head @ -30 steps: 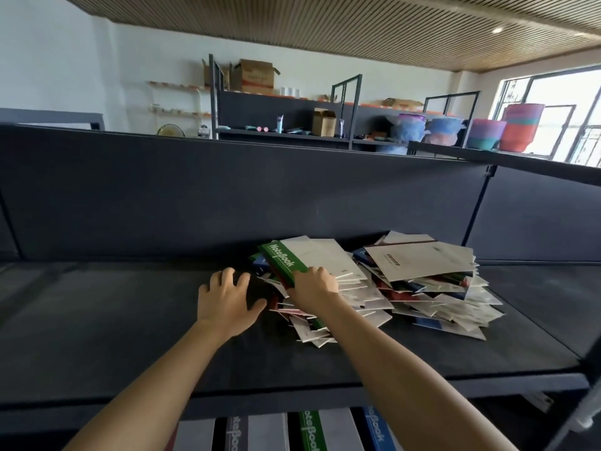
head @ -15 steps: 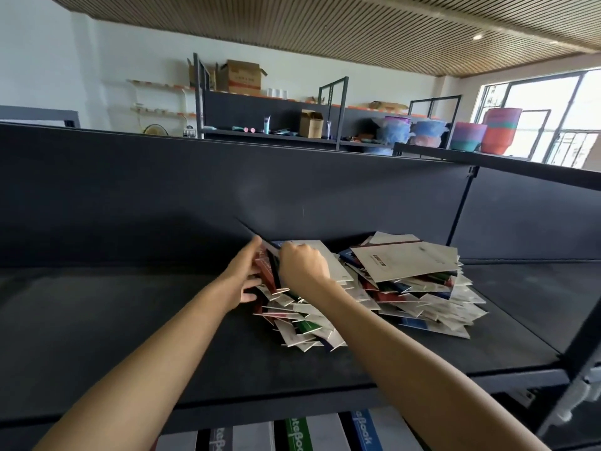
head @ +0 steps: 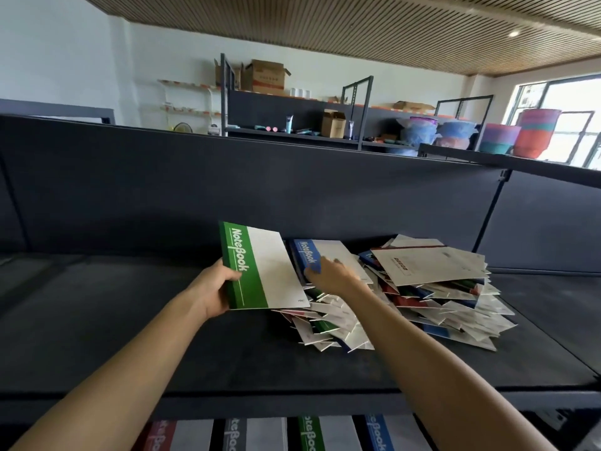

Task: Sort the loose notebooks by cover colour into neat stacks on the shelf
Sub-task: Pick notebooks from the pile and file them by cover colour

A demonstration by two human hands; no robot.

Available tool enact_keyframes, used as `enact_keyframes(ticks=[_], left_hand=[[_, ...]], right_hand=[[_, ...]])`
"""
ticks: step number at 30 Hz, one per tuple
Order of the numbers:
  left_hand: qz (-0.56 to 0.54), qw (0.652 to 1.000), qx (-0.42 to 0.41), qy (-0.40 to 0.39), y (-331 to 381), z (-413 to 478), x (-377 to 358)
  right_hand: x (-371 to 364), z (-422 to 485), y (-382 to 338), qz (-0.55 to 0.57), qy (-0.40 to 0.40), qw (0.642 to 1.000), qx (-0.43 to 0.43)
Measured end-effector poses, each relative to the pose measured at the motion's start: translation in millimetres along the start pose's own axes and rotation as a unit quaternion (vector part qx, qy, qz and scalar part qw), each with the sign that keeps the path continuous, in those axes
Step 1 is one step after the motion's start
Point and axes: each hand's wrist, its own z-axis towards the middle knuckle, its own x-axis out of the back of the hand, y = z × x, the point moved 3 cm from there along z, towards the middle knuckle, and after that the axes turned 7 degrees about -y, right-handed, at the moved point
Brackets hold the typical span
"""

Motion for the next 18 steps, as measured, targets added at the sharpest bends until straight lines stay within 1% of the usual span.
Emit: enact_keyframes(ticks=[2,4,8,11,14,16,18], left_hand=[[-0.012,1.0,-0.01,0.017,0.0,-1.7,9.3],[-0.021,0.999,-0.015,0.035,-0.8,-2.5,19.0],[-0.046,0.997,-0.022,0.061,-4.6,-2.3,31.3],[-0.064,0.995,-0.031,0.076,-6.1,-1.4,29.6],[-0.068,0.994,-0.034,0.082,-4.3,-3.9,24.8],[-0.067,0.994,-0.026,0.087,-2.7,-9.0,21.9],[-0.065,0.994,-0.029,0.083,-0.4,-14.4,17.0]], right_hand=[[-8.9,8.2,-1.0,-0.043,-0.002,0.999,-0.022],[-9.0,12.4,-2.9,-0.068,0.002,0.997,-0.024],[2.6,8.4,-17.0,-0.14,-0.017,0.99,0.009],[-2.9,2.9,-37.2,-0.184,0.017,0.982,0.049],[-12.1,2.4,-41.0,-0.172,0.063,0.982,0.034],[-9.8,0.0,-36.5,-0.185,0.101,0.976,0.048],[-1.9,-7.2,-31.8,-0.19,0.108,0.974,0.058]])
